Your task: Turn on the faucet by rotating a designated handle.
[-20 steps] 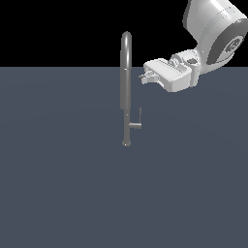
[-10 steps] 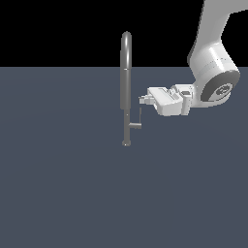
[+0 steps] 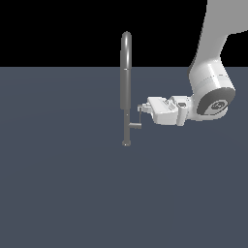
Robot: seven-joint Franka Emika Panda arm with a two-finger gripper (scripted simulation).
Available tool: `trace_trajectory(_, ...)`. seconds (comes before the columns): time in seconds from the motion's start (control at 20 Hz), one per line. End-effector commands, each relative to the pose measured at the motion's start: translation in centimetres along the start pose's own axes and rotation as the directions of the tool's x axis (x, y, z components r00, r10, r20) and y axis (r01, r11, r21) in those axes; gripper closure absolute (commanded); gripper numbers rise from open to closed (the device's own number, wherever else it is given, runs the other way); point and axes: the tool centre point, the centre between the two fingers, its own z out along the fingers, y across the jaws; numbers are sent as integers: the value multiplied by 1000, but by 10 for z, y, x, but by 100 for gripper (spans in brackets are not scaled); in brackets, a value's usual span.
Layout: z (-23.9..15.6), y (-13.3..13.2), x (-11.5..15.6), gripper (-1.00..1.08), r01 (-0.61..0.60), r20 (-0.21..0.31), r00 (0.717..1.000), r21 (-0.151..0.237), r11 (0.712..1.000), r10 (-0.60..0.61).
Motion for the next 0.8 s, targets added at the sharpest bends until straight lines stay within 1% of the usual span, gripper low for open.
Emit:
trace_trajectory(0.0, 1, 0, 0, 108, 0, 1, 1000, 1, 1000, 0)
trace_trajectory(0.25, 0, 0, 0, 108, 1, 1, 1000, 1, 1000, -1)
trace_trajectory(0.75, 1, 26, -10, 108, 1, 1, 1000, 1, 1000, -1)
